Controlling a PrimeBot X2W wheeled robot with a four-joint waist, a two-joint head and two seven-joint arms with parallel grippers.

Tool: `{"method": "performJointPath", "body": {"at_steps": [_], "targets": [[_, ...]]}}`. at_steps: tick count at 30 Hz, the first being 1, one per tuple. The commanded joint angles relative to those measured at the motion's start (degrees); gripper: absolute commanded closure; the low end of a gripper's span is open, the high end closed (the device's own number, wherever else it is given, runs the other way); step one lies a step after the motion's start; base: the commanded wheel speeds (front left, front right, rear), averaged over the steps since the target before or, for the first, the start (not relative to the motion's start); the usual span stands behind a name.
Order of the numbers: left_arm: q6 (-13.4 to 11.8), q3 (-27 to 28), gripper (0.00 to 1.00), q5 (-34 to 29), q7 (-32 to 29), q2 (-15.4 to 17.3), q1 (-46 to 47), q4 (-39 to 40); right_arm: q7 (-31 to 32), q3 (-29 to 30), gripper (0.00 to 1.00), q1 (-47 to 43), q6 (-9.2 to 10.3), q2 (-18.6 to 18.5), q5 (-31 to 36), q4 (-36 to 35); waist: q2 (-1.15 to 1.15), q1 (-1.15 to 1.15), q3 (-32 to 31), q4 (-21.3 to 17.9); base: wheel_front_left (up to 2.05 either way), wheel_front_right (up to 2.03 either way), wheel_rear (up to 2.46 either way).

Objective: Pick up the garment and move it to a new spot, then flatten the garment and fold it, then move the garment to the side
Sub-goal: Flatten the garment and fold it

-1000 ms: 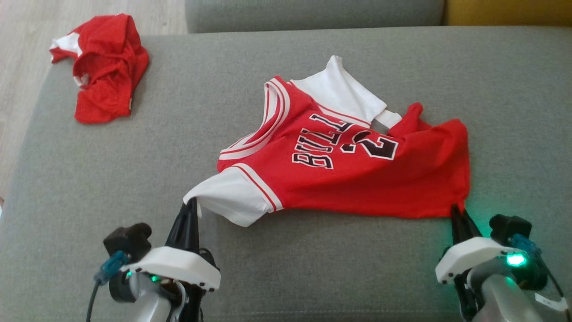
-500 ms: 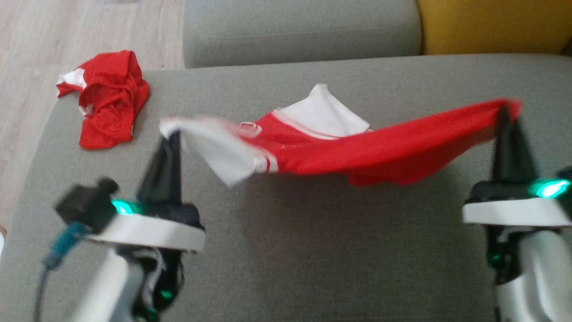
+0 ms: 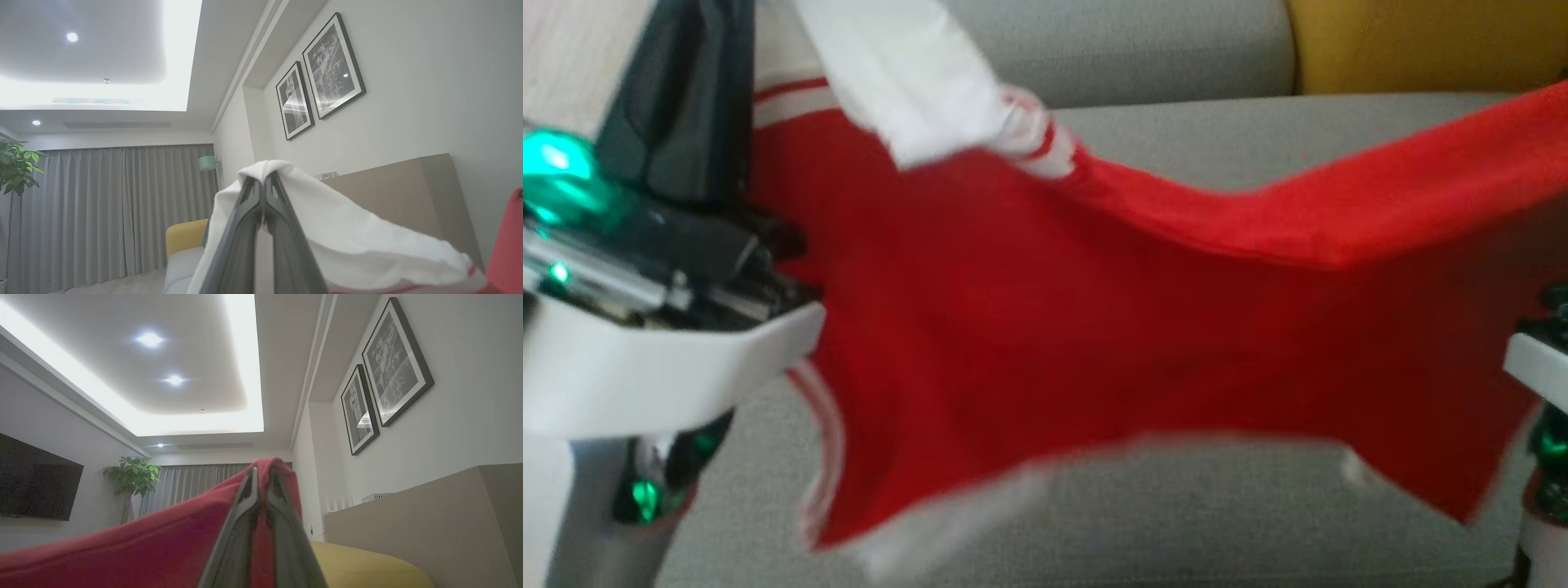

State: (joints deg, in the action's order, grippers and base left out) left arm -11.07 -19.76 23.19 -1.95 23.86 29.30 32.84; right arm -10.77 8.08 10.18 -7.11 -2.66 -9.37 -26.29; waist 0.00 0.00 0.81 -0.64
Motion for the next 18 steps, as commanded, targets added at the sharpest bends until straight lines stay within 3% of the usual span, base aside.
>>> {"method": "performJointPath", "body": {"at_steps": [1, 5, 11, 18], "targets": [[0.19, 2.65, 1.00, -0.28, -1.14, 2.11, 4.10, 0.92, 1.12, -1.10, 1.00, 3.23, -0.37, -0.21, 0.61, -2.26, 0.00, 0.00, 1.21, -0.07, 0.00, 0.00, 0.00], [1.35, 2.54, 1.00, 1.36, -3.40, 1.84, 8.85, -3.18, 4.26, -1.25, 1.00, 5.89, -0.37, -0.21, 1.04, -0.95, 0.00, 0.00, 4.72, -0.07, 0.00, 0.00, 0.00], [3.76, 2.00, 1.00, 2.57, -4.43, 1.29, 16.20, -12.48, 6.62, -2.58, 1.00, 13.59, -0.37, -0.21, -1.45, 7.62, 0.00, 0.00, 10.31, -0.48, 0.00, 0.00, 0.00], [7.59, 0.32, 1.00, -1.16, -3.31, -0.37, 37.00, -32.32, 4.92, -3.62, 1.00, 37.38, -0.37, -1.44, 2.56, 27.50, 0.00, 0.00, 18.07, -0.82, 0.00, 0.00, 0.00]]}}
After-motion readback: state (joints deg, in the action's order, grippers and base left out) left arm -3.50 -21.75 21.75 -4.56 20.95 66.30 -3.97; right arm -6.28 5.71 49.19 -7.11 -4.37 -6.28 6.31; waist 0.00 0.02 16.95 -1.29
